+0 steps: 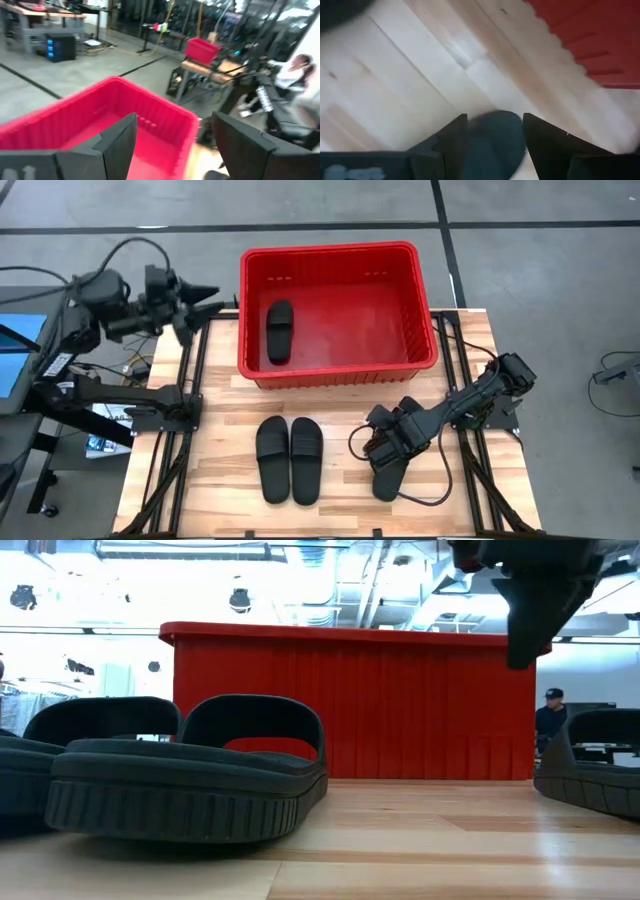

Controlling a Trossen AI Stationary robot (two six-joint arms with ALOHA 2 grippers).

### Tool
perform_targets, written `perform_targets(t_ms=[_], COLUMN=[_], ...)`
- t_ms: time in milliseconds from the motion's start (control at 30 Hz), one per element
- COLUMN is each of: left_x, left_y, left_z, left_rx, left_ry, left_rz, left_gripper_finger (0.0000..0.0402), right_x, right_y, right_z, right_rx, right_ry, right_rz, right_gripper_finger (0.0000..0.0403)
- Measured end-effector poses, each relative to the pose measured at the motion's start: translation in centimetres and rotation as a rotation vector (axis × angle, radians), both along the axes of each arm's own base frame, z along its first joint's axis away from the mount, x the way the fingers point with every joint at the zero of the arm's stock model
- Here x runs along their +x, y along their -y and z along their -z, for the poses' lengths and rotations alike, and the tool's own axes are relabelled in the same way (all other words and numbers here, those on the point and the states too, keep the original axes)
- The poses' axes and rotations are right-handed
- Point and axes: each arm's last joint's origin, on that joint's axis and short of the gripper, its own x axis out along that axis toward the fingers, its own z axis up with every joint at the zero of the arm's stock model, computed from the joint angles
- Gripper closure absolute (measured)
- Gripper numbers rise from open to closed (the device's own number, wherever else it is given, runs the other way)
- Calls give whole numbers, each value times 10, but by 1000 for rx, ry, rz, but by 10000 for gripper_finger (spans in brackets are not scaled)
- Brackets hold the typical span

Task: Pick and place slides into bin
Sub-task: Put the black slide into the red organizer bin

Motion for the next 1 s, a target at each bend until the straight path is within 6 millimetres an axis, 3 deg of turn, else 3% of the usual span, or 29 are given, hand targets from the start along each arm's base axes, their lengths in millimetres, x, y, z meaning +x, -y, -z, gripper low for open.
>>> perform_targets(t_ms=[167, 433, 767, 1000], left_x=[2, 24, 45, 51], left_y=[14, 36, 66, 79], left_z=[30, 86, 100, 99], left_rx=[-69, -140, -97, -90], left_ry=[104, 242, 212, 227], left_rz=[74, 161, 219, 229], left_gripper_finger=[155, 155, 155, 155], right_x=[6, 10, 0, -40], right_y=[-4, -14, -29, -55], right_z=[0, -1, 13, 14], right_rx=[41, 12, 21, -4], right_ry=[74, 216, 263, 89], right_rz=[11, 31, 44, -47], right_gripper_finger=[219, 219, 221, 241])
